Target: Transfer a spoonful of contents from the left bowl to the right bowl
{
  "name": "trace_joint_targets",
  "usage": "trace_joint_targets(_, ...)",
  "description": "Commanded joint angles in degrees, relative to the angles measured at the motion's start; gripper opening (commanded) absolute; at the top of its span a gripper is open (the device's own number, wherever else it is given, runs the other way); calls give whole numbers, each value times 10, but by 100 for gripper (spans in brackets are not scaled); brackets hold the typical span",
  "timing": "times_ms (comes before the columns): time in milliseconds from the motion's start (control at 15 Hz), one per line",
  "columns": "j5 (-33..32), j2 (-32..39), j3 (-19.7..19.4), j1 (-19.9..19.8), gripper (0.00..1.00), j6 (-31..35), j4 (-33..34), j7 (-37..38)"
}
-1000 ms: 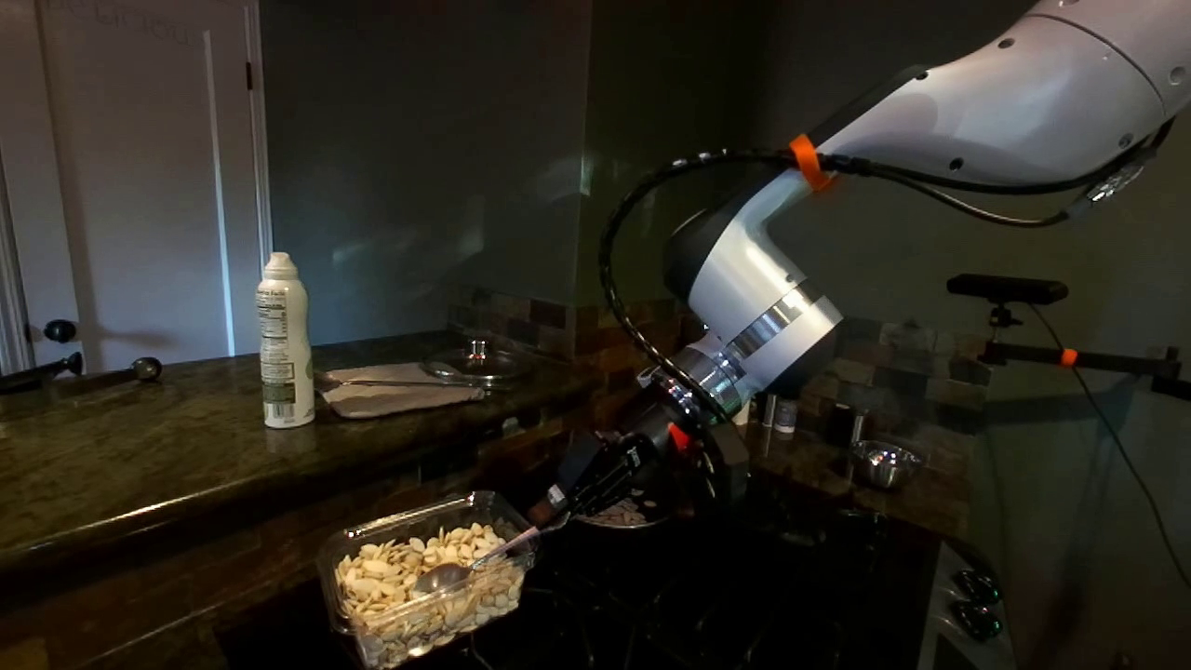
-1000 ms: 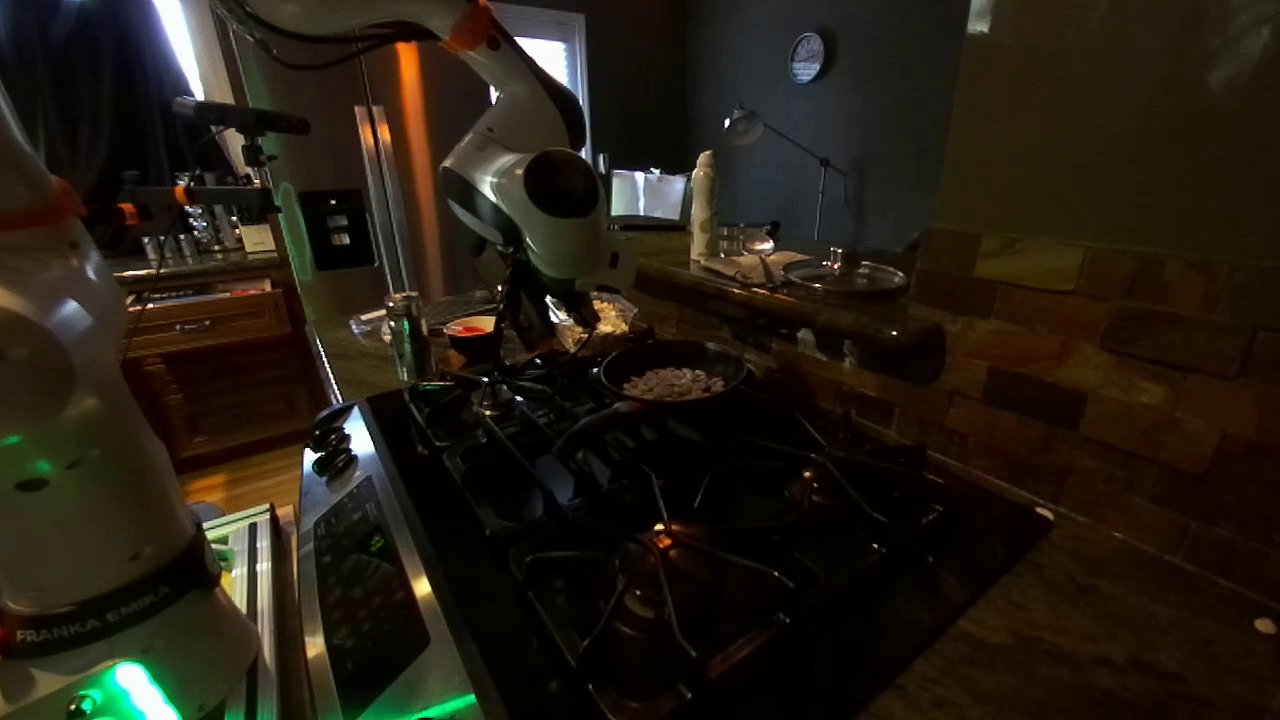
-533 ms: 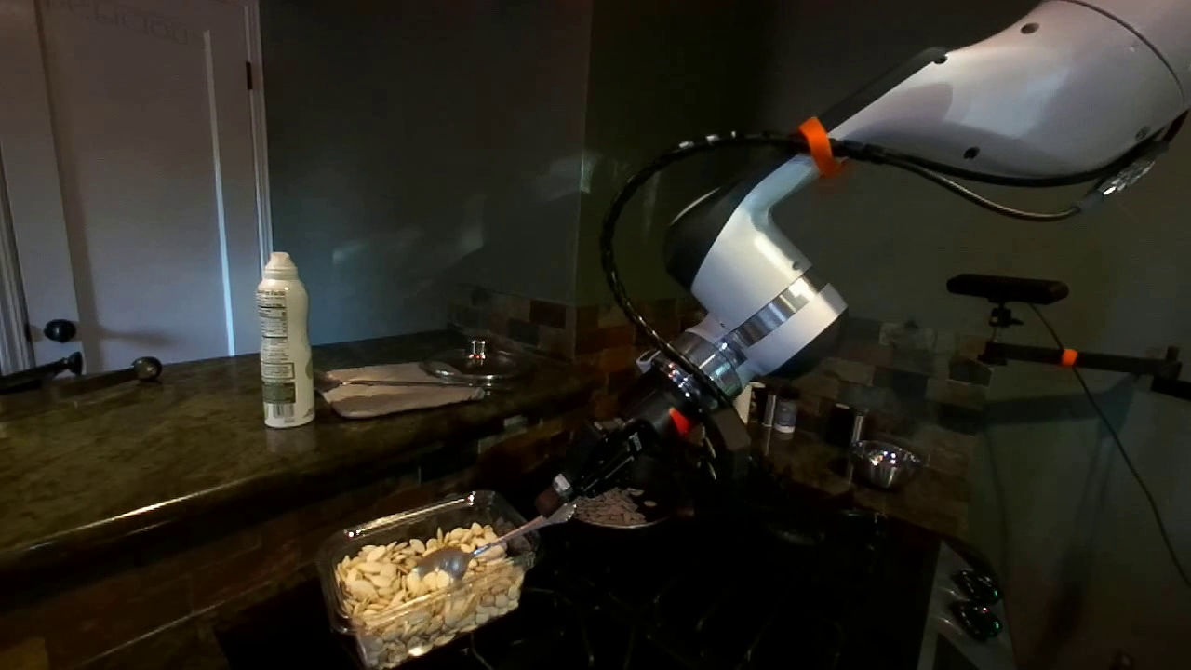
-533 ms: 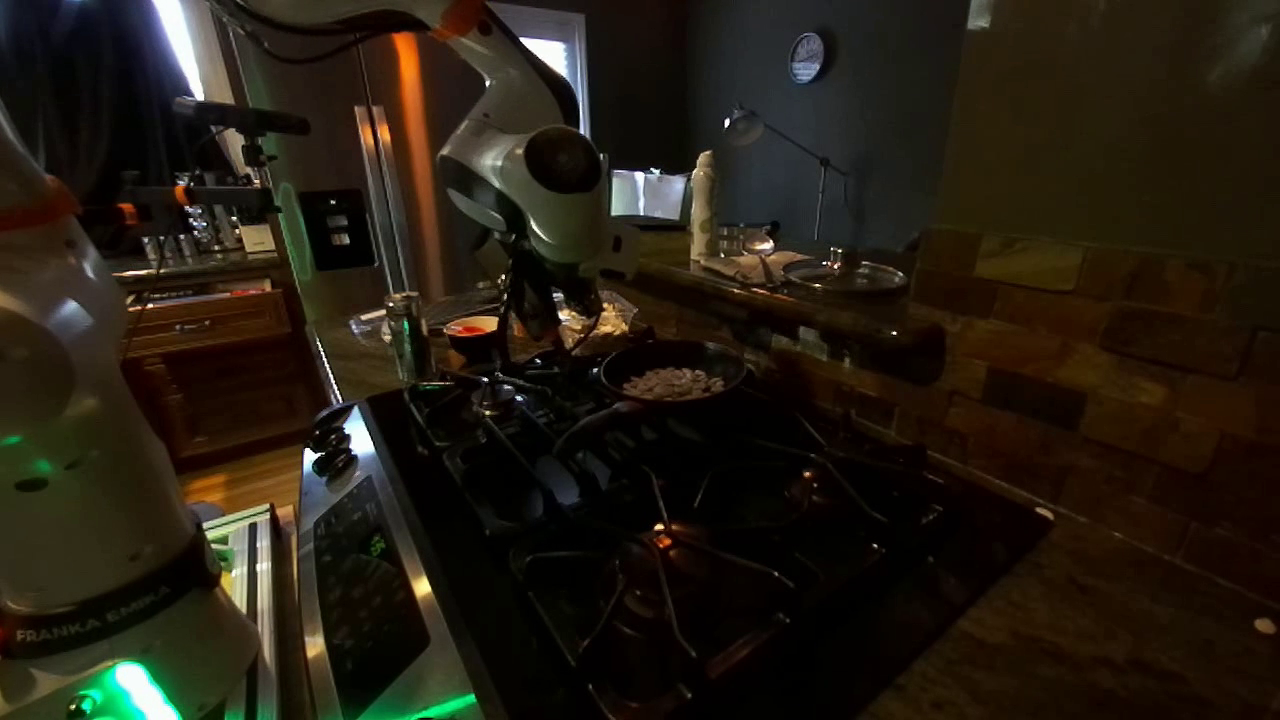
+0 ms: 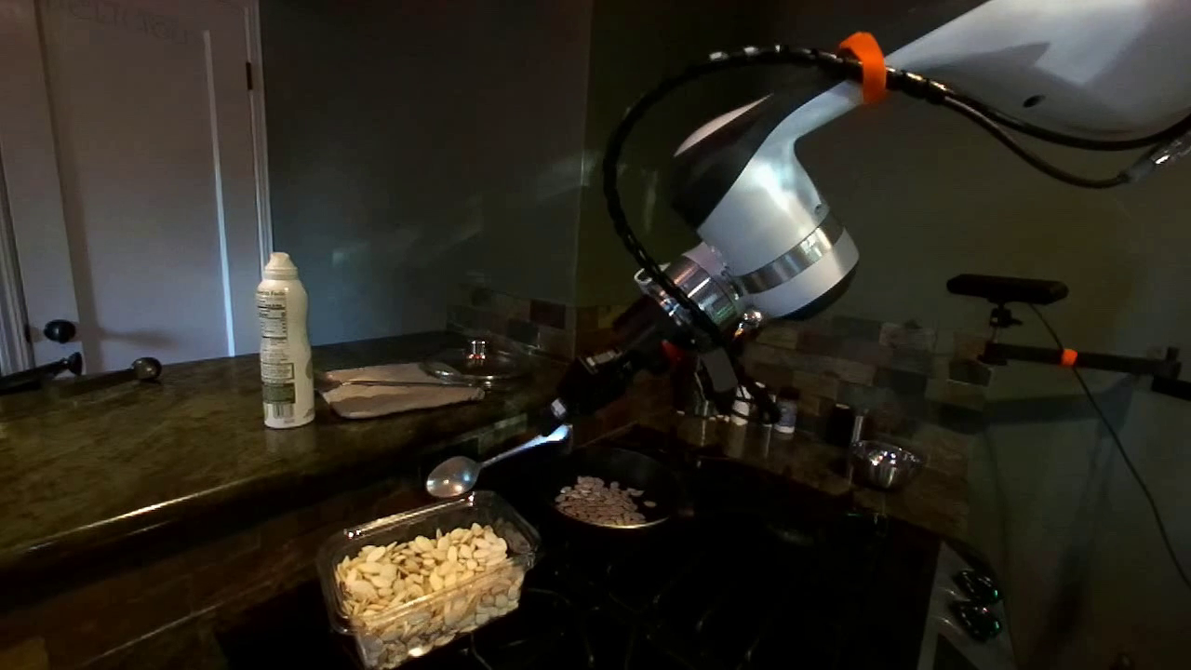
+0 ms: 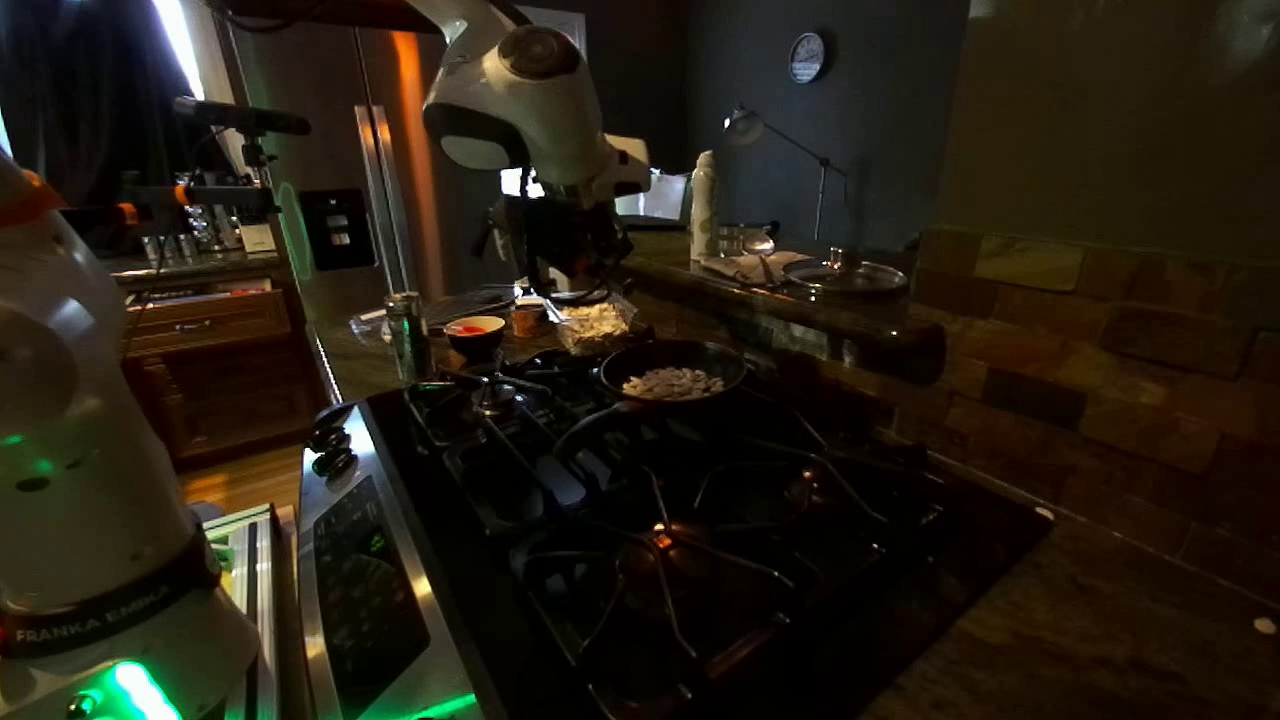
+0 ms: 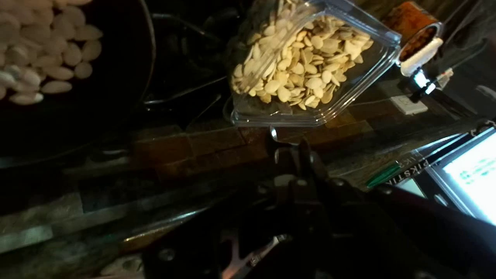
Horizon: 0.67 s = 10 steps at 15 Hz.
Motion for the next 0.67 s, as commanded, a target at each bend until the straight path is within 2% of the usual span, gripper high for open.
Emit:
trace_joint_targets(0,-130,-20,36,-8,1,38,-29,69)
trace_joint_targets(67,-166,-21,43,-13,1,33,-36,92)
trace_joint_targets(133,-208,-23,26,5,1,16,-43,122)
trace_joint_targets(267,-261,-28,18,15,1,-3,-52,153)
trace_joint_targets(467,-280,-38,5,39,1,31,-54,149)
trace_joint_targets(600,-312,-38,3,42,1,9,-52,175)
